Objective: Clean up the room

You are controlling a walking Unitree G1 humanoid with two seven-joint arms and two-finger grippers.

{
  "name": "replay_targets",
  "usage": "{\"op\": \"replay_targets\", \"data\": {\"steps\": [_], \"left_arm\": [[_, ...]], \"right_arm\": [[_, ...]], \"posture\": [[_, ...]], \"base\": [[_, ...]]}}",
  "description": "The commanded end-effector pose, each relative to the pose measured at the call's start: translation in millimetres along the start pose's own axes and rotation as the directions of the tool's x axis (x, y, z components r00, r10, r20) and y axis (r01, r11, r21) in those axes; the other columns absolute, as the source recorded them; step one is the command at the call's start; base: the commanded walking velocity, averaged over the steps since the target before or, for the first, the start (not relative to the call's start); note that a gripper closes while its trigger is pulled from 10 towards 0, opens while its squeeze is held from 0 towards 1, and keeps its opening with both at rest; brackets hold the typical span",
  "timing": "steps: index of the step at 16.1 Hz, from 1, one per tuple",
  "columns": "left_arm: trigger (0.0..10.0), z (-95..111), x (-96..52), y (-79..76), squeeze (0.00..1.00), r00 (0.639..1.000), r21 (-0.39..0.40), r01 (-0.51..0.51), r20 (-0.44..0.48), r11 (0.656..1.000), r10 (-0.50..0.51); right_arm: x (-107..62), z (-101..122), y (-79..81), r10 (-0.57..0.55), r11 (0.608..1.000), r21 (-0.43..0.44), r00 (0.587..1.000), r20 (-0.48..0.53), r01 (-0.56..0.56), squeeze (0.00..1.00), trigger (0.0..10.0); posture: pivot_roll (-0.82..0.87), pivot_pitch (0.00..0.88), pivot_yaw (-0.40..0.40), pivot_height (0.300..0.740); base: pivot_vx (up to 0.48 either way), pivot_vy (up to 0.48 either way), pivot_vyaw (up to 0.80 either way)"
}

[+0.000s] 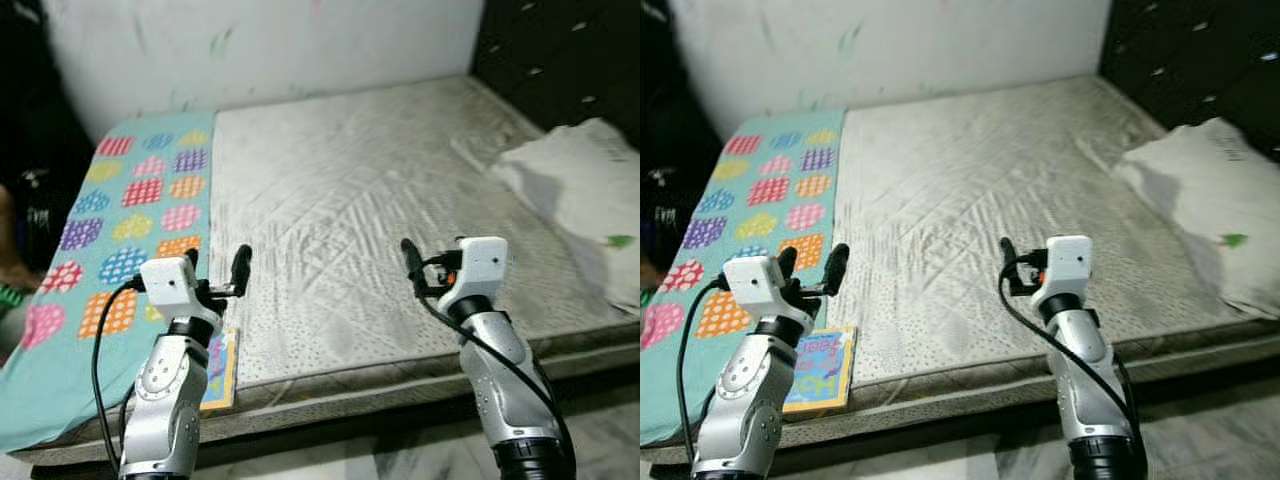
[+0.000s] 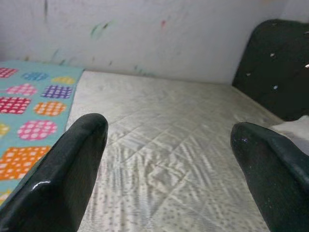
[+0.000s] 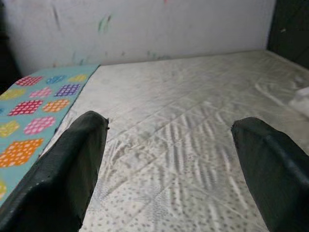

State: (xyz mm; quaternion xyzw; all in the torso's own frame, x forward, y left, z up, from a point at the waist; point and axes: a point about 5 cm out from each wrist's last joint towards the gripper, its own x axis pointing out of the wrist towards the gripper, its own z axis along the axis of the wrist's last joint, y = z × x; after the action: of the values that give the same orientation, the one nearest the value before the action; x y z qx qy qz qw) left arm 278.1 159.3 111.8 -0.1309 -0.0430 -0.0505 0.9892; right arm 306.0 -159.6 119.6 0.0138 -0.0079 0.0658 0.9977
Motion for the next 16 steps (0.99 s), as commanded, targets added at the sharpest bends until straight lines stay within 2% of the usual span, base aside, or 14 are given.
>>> {"op": "replay_targets", "data": {"steps": [1, 6, 8, 11, 16], "left_arm": [[10.0, 3.2, 0.4, -0.2, 0.0, 1.0, -0.001, 0.008, 0.009, 1.0, -0.008], [10.0, 2.7, 0.9, -1.1, 0.0, 1.0, 0.0, 0.009, 0.003, 1.0, -0.009], [10.0, -0.4, 3.1, 2.8, 0.0, 0.998, -0.008, -0.065, -0.018, 0.998, 0.065], [10.0, -1.1, 2.7, 2.7, 0.0, 0.998, -0.017, -0.054, -0.021, 0.998, 0.053], [10.0, -1.3, 2.8, 0.9, 0.0, 0.999, -0.023, -0.043, -0.021, 0.999, 0.042]], "right_arm": [[0.2, 3.3, -1.9, -0.004, 1.0, -0.004, 1.0, 0.017, 0.004, 0.0, 10.0], [-0.1, 2.9, -2.5, -0.005, 1.0, -0.004, 1.0, 0.02, 0.005, 0.0, 10.0], [-0.4, 2.1, -3.2, -0.005, 1.0, -0.009, 1.0, 0.019, 0.005, 0.0, 10.0], [-0.5, 1.8, -3.9, -0.006, 1.0, -0.011, 1.0, 0.018, 0.006, 0.0, 10.0], [0.3, 1.5, -3.2, 0.004, 1.0, -0.013, 1.0, 0.016, -0.004, 0.0, 10.0]], "posture": [[-0.22, 0.0, 0.102, 0.74], [-0.22, 0.0, 0.104, 0.74], [-0.22, 0.0, 0.105, 0.74], [-0.22, 0.0, 0.105, 0.74], [-0.21, 0.0, 0.098, 0.74]], "base": [[0.375, 0.0, 0.0], [0.366, 0.0, 0.0], [0.0, 0.0, 0.0], [0.0, 0.0, 0.0], [0.0, 0.476, 0.0]]}}
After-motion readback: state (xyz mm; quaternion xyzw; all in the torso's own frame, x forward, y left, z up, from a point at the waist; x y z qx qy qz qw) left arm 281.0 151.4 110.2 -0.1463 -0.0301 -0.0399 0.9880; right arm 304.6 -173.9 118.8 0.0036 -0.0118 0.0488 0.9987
